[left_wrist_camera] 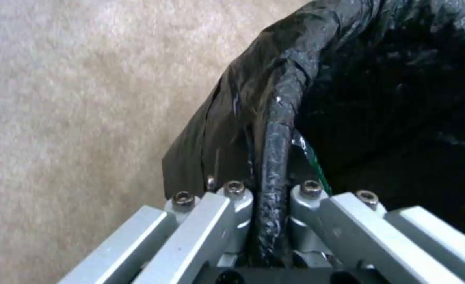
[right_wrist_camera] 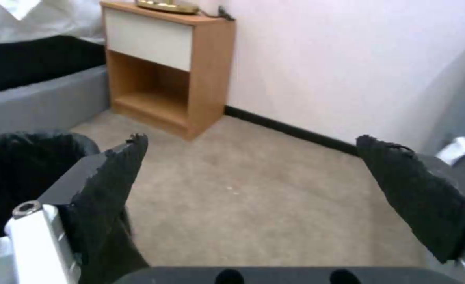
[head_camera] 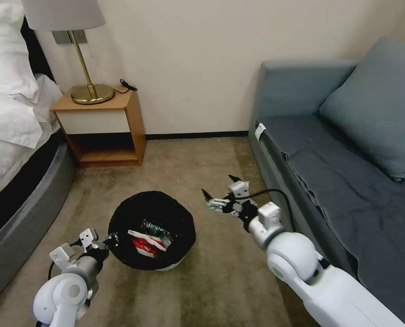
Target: Pick up the trash bin, then pick up the garbage on the floor and place it into the trash bin.
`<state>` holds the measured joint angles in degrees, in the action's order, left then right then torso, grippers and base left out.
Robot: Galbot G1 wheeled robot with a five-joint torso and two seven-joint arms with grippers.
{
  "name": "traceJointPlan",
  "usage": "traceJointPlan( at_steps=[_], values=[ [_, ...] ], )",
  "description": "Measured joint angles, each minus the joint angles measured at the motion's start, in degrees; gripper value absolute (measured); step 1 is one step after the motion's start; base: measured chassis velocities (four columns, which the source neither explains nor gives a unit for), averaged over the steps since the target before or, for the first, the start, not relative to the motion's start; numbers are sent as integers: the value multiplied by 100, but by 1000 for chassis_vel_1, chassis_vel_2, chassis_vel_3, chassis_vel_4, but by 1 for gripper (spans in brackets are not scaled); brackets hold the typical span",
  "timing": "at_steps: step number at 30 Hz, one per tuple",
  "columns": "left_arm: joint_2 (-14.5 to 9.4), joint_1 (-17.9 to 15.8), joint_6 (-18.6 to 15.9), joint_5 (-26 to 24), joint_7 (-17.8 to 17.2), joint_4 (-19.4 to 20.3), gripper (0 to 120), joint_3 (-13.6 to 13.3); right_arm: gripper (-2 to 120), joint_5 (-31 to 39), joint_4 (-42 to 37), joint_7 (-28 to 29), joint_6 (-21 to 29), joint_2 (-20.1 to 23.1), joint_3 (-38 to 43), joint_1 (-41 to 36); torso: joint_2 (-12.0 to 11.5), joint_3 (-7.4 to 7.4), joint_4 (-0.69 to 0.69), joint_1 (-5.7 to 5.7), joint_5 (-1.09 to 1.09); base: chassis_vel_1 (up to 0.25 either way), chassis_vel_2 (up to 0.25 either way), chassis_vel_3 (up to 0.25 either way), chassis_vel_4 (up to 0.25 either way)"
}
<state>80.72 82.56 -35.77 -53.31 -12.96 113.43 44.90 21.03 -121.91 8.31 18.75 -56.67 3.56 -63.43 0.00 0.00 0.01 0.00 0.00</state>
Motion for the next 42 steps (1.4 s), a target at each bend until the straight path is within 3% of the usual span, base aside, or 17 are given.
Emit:
traceJointPlan(
  at_steps=[3,7,17,30,36,39,41,42],
  values=[
    [29,13,-103,-215,-226,82,3,-32,100,-480,-275,-191,-123,-84,321,-663,0,0,-1,0,-1,0,0,0,0],
    [20,0,-114,-150,-311,65,3,-16,100,-789,-421,-312,-244,-236,504,-1108,0,0,-2,0,0,0,0,0,0],
    [-80,-21,-53,522,-331,-177,3,31,100,-1204,-656,-454,-389,-906,775,-1721,1,0,-1,0,-1,0,0,0,0],
    [-81,-27,55,682,-311,-408,3,1,100,-1525,-797,-630,-629,-1367,993,-2195,1,0,0,0,1,0,0,0,0],
    [-122,38,141,733,-165,-350,25,41,100,-1643,-852,-705,-682,-1584,1064,-2357,1,0,-1,0,0,0,0,0,0],
    [-123,164,308,1113,22,-252,38,81,100,-1652,-863,-716,-702,-1619,1133,-2394,1,0,-1,0,0,0,0,0,0],
    [-123,194,334,1169,56,-225,40,87,100,-1651,-866,-716,-704,-1619,1151,-2397,0,0,-1,0,0,0,0,0,0],
    [-120,286,424,1328,170,-138,48,98,100,-1641,-882,-716,-708,-1619,1200,-2401,0,0,-1,0,0,0,0,0,0]
  ],
)
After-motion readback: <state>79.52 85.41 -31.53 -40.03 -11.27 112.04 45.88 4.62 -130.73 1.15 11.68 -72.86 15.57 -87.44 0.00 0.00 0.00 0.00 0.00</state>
